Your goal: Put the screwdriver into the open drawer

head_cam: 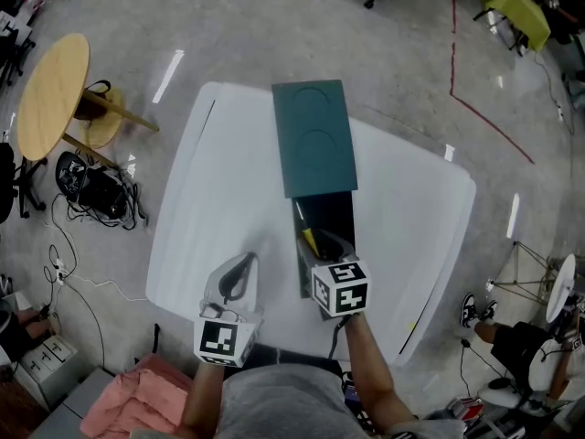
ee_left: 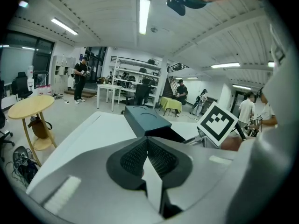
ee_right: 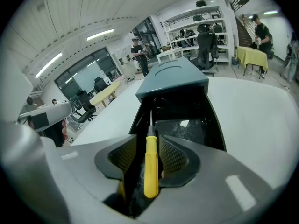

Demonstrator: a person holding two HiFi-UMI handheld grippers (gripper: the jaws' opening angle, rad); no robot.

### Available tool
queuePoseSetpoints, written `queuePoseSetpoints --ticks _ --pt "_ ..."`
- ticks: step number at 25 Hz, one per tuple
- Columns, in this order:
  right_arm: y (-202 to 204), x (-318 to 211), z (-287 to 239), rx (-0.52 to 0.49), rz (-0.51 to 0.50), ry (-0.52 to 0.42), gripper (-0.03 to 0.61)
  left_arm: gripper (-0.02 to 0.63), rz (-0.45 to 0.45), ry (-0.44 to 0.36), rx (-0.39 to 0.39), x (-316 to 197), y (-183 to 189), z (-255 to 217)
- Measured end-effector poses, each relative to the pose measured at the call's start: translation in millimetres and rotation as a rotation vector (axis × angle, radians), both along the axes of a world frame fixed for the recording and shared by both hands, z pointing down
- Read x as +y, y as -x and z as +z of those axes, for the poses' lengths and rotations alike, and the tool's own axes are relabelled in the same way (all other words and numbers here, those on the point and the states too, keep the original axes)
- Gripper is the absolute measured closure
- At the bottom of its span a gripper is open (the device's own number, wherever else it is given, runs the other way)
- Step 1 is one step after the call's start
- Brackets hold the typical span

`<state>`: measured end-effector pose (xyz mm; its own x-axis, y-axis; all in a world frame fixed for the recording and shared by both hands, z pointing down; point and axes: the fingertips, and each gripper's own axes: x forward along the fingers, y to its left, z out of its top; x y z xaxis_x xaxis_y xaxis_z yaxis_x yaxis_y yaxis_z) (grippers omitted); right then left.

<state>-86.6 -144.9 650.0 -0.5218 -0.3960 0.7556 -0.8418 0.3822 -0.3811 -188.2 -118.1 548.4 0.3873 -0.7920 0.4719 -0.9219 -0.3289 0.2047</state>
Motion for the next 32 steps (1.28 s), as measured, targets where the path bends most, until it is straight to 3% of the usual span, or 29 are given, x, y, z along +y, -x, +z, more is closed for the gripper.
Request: queuePoseSetpoints --ticks 14,21,29,32 --pt "-0.2 2.7 -45.3 0.001 0.03 -0.107 0.436 0.603 0.025 -0.082 0.004 4.6 1.5 -42.7" --pt "-11.2 7.3 -90.2 0.013 0.071 -0.217 0.463 0.603 0.077 -0.132 0.022 8.7 -7.0 -70.2" --pt "-31.5 14.0 -159.7 0.02 0.134 -0.429 0.482 0.603 0.145 -0.223 0.06 6.9 -27.2 -115.5" --pt "-36.4 20.4 -178.1 0.022 0.16 -0.48 0.489 0.603 0.173 -0.245 0.038 9.5 -28.3 -122.0"
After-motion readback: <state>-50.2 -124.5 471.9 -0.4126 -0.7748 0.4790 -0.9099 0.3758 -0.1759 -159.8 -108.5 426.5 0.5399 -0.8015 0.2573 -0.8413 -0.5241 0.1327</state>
